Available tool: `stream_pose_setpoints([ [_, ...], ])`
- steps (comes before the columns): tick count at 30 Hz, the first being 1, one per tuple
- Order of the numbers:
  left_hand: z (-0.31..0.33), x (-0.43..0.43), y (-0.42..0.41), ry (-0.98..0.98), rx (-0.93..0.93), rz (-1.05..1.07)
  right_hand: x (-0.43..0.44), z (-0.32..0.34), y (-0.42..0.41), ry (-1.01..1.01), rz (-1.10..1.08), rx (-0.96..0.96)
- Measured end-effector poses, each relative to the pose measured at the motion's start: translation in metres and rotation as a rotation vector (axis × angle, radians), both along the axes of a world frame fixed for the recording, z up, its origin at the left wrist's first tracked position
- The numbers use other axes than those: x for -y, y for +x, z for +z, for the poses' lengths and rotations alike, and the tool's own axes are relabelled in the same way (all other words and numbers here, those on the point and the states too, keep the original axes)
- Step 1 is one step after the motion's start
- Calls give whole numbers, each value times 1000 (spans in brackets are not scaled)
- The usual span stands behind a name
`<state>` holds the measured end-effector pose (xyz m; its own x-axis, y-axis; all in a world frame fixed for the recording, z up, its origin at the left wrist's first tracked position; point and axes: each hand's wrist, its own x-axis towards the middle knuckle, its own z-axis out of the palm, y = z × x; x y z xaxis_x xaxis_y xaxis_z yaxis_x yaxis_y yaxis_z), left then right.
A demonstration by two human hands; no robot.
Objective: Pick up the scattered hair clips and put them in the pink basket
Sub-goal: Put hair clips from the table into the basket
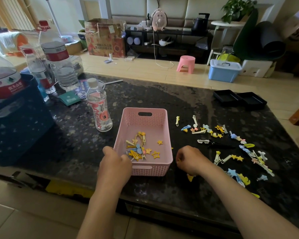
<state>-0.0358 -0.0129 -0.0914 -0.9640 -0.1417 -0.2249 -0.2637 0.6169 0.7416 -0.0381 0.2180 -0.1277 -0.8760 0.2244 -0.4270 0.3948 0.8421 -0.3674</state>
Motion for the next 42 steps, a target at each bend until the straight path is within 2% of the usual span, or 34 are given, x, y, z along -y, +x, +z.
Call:
stream_pose_setpoints([
  [3, 0, 0, 0, -3, -2, -5, -6, 14, -5, 2, -61, -154],
  [6, 0, 0, -1, -6, 1, -5, -1, 44, -12, -190, -179, -408],
  [8, 0, -2, -2, -12, -3, 0, 11, 63, -18, -251, -152, -531],
  [13, 3, -2, 0, -2, 12, 6, 43, 79, -32, -343, 109, -564],
  [16, 2, 0, 0, 8, 3, -3, 37, 72, -40, -370, -6, -676],
  [18, 2, 1, -2, 2, 9, 3, 24, 60, -43, -301, -148, -728],
  [19, 2, 1, -2, -4, 14, 6, 17, 53, -43, -240, -199, -711],
  [21, 1, 0, -3, -13, 19, 8, 4, 32, -44, -102, -224, -541],
  [24, 1, -1, -4, -21, 15, 4, -1, -4, -40, 23, -98, -195],
  [26, 0, -1, -4, -25, 13, 4, 5, -17, -37, 57, -23, -108],
  [32, 0, -1, -4, -31, 8, 2, 16, -16, -34, 70, -8, -192],
  [36, 0, -1, -4, -34, 10, 1, 12, -13, -33, 16, -83, -141],
  [39, 1, -1, -3, -26, 11, 3, 2, -9, -32, -58, -231, -274],
  [42, 1, -1, -3, -13, 7, 2, -1, 6, -31, -236, -349, -476],
])
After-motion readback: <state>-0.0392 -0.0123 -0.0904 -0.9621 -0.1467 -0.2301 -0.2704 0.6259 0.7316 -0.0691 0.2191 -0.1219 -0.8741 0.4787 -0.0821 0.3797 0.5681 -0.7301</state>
